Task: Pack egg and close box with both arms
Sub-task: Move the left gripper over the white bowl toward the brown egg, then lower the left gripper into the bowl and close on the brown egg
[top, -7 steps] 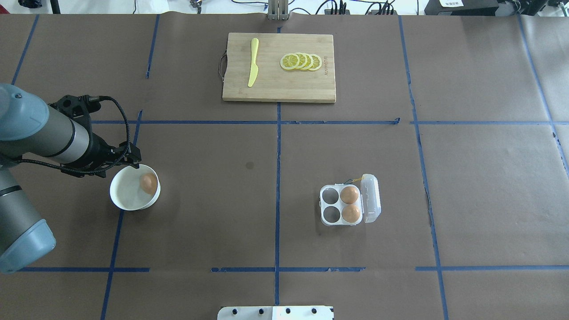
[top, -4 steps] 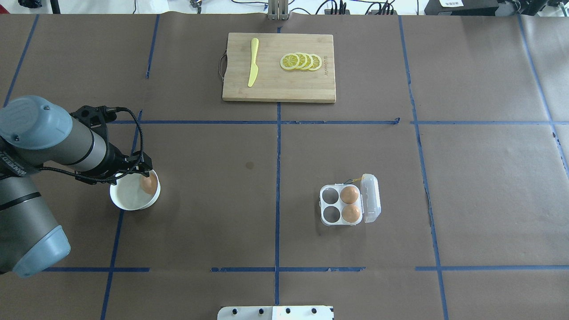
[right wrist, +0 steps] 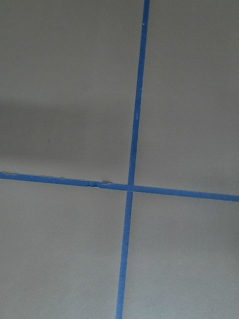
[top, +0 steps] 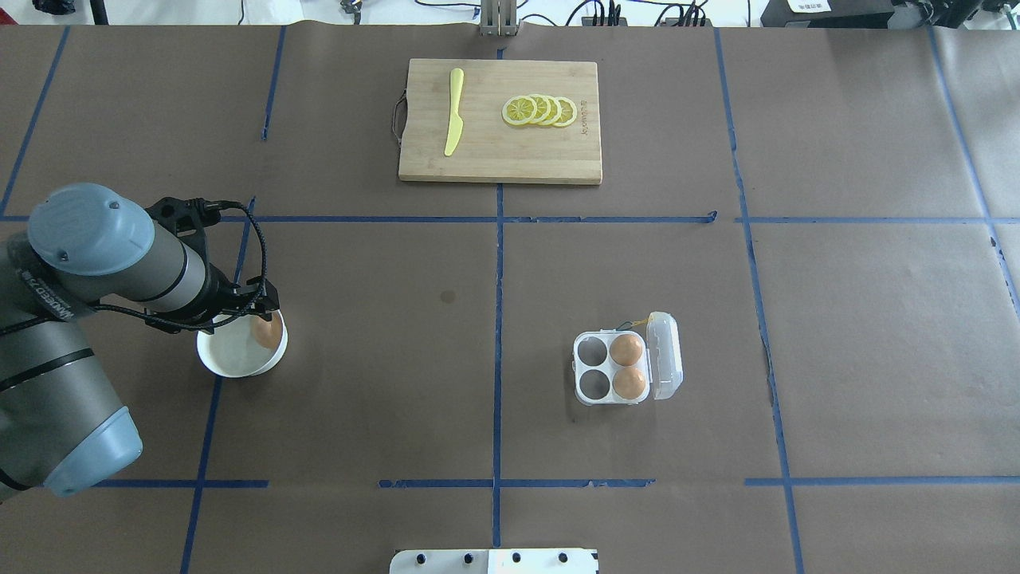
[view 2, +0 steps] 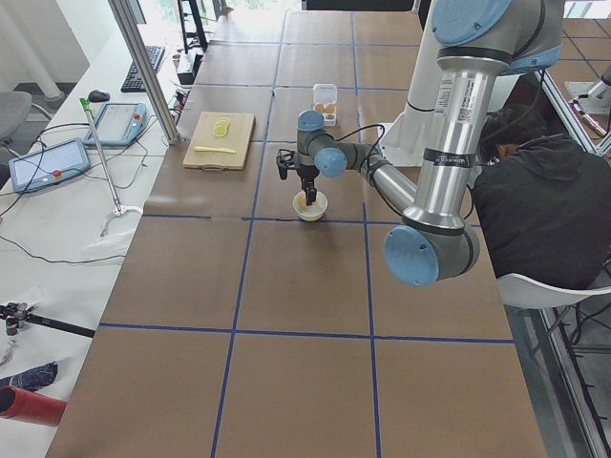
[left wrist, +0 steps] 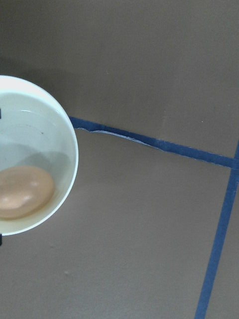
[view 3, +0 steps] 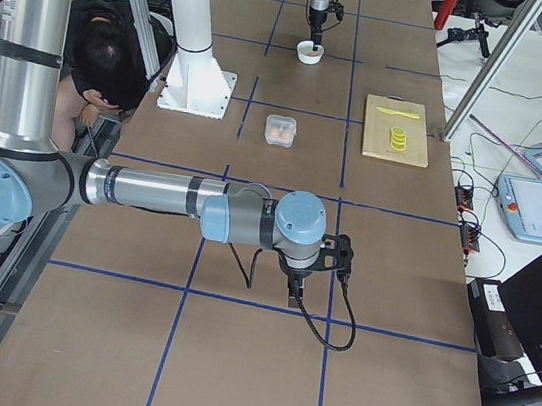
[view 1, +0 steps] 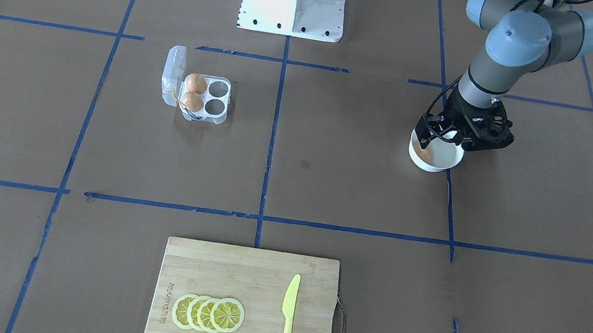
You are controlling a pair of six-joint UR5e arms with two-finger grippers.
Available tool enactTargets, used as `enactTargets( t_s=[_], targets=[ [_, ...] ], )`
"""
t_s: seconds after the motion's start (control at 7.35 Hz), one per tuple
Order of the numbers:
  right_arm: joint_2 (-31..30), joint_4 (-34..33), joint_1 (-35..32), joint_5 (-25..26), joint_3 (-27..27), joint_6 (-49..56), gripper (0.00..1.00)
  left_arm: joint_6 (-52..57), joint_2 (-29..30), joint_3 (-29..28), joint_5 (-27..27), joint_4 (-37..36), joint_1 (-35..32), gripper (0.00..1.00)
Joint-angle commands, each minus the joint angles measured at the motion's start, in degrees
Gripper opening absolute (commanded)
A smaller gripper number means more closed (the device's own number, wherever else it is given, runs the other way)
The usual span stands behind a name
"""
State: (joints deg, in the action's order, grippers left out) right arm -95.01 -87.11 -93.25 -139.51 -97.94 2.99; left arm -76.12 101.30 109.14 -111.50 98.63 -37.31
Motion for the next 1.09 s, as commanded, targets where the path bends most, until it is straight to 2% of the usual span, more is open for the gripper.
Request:
enactTargets(
  t_s=[0.0, 0.95],
  targets=[
    [0.0, 0.0, 0.0, 0.0, 0.0, 0.0, 1.0, -0.1, 0.1, -2.4, 0.4, 2.5, 0.6, 0.82],
    [0.3, 0.0, -0.1, 0.0, -0.4, -0.1, 1.0, -0.1, 0.1, -4.0, 0.5, 3.1, 2.2, 0.82]
  ],
)
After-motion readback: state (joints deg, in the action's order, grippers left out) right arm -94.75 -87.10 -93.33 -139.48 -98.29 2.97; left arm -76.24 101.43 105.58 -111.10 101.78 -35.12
